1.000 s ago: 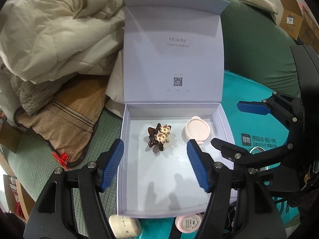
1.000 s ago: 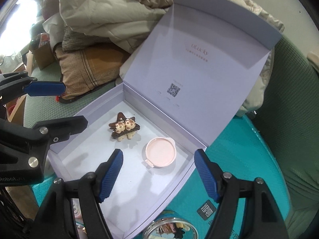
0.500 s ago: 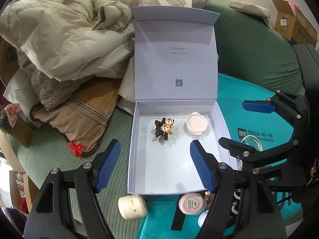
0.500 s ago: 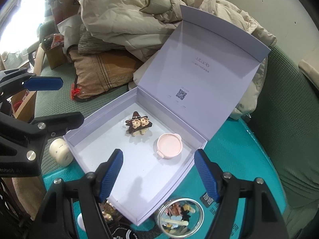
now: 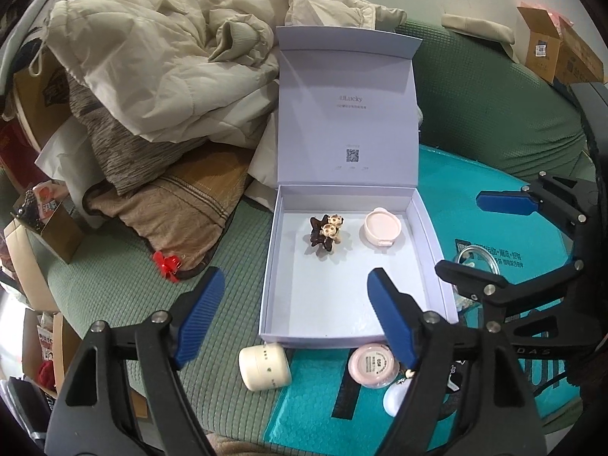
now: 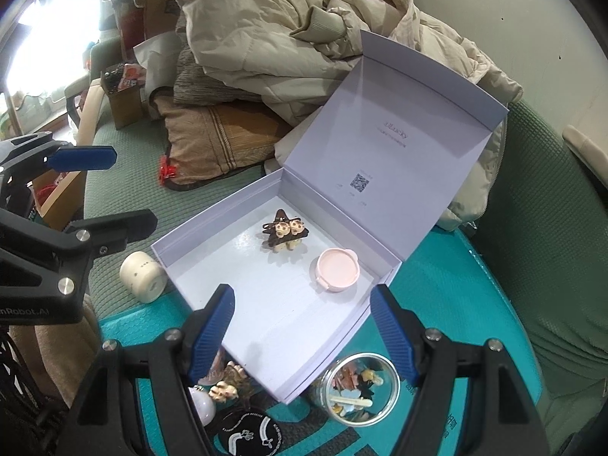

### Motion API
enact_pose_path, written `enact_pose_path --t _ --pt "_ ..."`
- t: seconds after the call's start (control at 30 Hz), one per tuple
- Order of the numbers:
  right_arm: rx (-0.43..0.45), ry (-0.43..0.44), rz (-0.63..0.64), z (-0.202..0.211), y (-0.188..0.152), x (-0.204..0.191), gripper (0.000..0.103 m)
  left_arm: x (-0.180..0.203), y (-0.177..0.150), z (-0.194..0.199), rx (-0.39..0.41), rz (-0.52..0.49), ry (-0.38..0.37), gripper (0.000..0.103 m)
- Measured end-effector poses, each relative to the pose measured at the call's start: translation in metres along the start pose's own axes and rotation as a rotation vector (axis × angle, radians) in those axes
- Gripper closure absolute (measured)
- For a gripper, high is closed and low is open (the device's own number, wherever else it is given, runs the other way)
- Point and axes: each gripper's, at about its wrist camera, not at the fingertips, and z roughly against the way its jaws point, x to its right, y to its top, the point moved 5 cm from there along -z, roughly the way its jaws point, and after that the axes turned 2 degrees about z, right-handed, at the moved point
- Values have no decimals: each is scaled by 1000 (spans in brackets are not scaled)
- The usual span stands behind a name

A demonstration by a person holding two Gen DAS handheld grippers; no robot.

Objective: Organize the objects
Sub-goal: 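Withdraw both open tools from the box back toward the remaining items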

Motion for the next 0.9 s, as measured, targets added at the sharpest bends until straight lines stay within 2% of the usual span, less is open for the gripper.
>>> enact_pose_path --t 0.37,0.9 --pt "8 3 9 7 -17 -16 28 -1 -24 3 -8 14 9 23" --pt "-13 20 23 4 -55 -38 28 3 -68 -2 -66 49 -1 22"
